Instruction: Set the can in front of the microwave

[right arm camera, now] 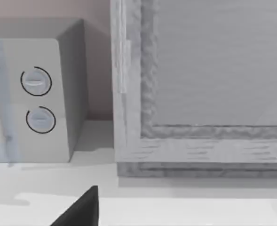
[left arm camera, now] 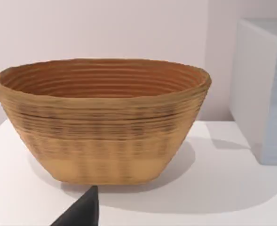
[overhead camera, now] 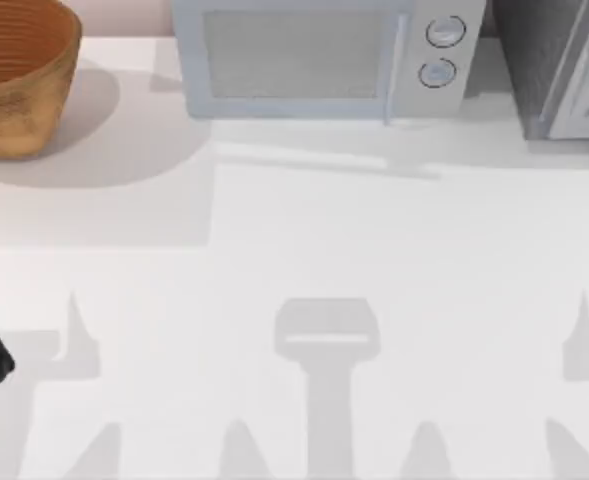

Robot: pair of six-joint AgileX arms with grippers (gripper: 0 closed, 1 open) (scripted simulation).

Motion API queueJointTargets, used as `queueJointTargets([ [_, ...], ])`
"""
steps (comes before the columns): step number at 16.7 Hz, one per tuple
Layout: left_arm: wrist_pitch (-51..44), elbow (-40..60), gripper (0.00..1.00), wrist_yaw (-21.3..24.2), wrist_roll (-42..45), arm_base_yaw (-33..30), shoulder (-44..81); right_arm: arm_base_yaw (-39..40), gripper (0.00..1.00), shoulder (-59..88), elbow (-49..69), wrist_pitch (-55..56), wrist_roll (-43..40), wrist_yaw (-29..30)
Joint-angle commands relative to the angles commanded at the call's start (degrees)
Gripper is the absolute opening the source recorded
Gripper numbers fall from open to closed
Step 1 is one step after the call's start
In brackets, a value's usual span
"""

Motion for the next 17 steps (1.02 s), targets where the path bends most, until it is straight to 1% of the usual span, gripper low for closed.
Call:
queueJointTargets([
  [3,-0.5,0.5,1.0,0.1,0.5,0.1,0.5,0.0,1.0,0.0,0.0,0.0,0.0,0.0],
  [6,-4.6,4.8,1.0,0.3,5.0,1.2,5.5,0.0,1.0,0.0,0.0,0.0,0.0,0.0],
  [8,-9.1,10.4,1.0,0.3,9.8,2.5,12.0,0.0,1.0,0.0,0.0,0.0,0.0,0.0],
  [12,-18.5,22.6,1.0,0.0,19.3,5.4,29.1,0.0,1.0,0.0,0.0,0.0,0.0,0.0],
  [17,-29.5,35.2,1.0,-0.4,29.9,9.0,45.8,0.0,1.0,0.0,0.0,0.0,0.0,0.0],
])
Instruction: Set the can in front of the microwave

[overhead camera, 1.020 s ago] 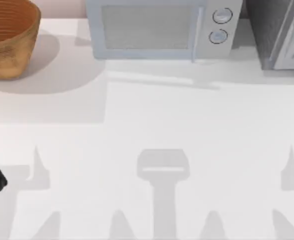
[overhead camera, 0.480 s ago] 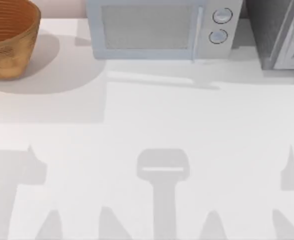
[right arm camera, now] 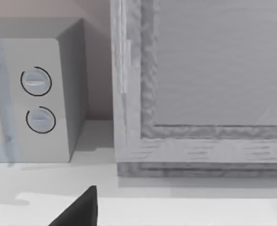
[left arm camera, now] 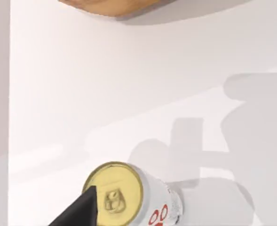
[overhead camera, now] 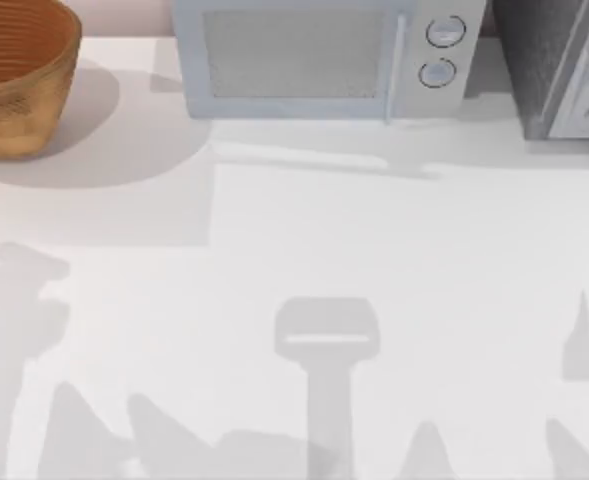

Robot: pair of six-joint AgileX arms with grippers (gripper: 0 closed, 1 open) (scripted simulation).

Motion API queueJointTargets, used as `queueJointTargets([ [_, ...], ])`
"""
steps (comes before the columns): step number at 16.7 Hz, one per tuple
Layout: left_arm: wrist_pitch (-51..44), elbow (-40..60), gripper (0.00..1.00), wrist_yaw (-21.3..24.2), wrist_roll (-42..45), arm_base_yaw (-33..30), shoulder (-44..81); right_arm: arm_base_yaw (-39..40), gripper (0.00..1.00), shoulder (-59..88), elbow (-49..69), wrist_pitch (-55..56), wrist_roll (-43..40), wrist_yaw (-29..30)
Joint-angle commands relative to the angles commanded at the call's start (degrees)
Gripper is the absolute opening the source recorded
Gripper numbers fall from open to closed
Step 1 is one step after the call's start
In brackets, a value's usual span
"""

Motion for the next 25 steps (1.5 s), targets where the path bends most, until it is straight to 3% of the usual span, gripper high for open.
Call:
queueJointTargets([
  [16,-34.9,43.4,1.0,0.2,33.8,11.6,55.1,0.0,1.0,0.0,0.0,0.0,0.0,0.0],
  [25,-38.0,48.0,1.0,0.4,37.8,12.1,59.8,0.0,1.0,0.0,0.0,0.0,0.0,0.0],
])
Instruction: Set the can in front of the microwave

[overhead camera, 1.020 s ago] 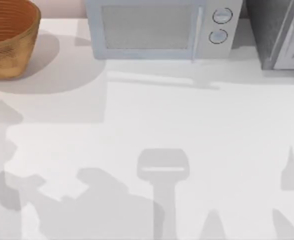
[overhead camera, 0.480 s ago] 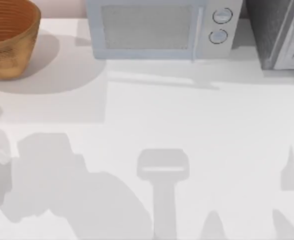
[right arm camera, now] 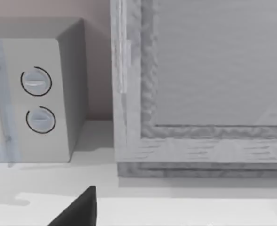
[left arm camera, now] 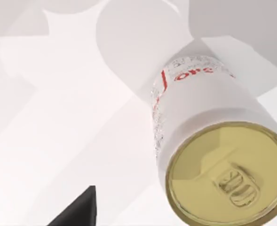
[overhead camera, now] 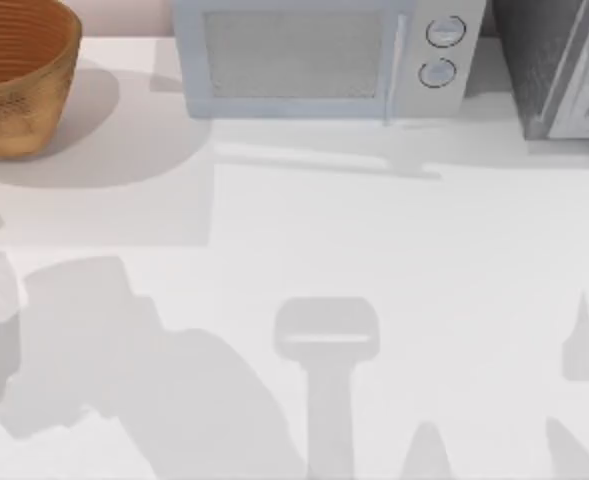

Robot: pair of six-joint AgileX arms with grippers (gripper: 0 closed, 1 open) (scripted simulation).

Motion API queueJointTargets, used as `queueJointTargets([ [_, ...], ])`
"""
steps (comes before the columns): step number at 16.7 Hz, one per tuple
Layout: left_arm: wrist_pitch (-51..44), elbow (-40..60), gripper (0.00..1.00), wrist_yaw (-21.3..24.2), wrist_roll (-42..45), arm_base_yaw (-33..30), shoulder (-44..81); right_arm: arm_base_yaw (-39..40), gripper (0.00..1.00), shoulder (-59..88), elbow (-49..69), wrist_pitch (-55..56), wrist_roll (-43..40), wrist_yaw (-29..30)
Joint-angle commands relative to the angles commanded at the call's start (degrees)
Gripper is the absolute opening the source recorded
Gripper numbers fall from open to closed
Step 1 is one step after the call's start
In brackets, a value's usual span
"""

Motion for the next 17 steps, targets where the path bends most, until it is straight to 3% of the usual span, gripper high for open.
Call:
queueJointTargets([
  [8,12.1,-8.7,1.0,0.0,0.1,0.3,3.2,0.0,1.0,0.0,0.0,0.0,0.0,0.0],
  [13,12.9,-9.4,1.0,0.0,0.2,0.3,3.6,0.0,1.0,0.0,0.0,0.0,0.0,0.0],
  [17,12.9,-9.4,0.7,0.0,0.2,0.3,3.6,0.0,1.0,0.0,0.0,0.0,0.0,0.0],
])
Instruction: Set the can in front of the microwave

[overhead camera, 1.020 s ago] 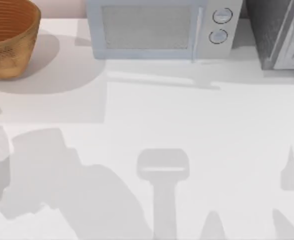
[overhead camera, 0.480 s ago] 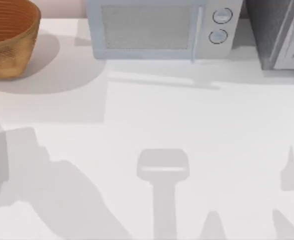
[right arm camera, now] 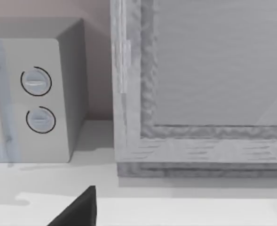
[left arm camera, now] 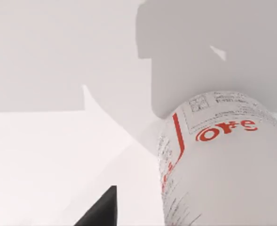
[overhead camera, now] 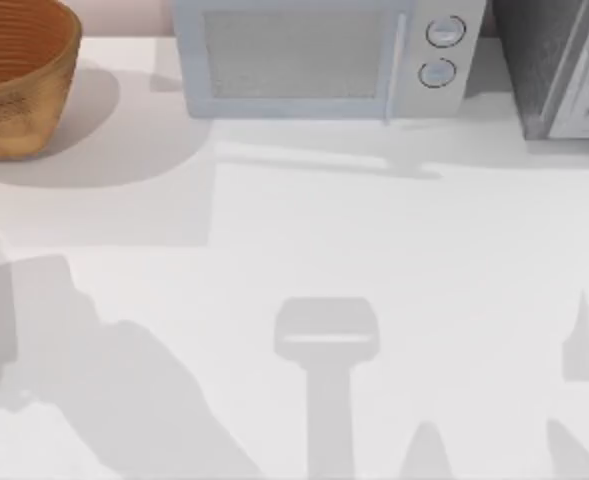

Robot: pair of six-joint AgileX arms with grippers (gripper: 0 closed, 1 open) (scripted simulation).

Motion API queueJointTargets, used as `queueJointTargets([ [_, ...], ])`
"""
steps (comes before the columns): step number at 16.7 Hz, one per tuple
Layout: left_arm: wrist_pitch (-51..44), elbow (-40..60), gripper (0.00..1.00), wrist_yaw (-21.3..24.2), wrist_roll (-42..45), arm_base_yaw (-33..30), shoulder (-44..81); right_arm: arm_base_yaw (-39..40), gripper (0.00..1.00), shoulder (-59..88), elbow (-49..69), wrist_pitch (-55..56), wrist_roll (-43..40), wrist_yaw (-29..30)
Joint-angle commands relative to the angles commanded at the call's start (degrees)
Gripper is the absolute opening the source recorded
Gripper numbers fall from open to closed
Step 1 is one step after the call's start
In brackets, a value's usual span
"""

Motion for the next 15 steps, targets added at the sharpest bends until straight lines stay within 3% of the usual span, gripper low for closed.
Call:
queueJointTargets([
  [9,0.0,0.0,0.02,0.0,0.0,0.0,0.0,0.0,1.0,0.0,0.0,0.0,0.0,0.0],
  [15,0.0,0.0,0.0,0.0,0.0,0.0,0.0,0.0,1.0,0.0,0.0,0.0,0.0,0.0],
])
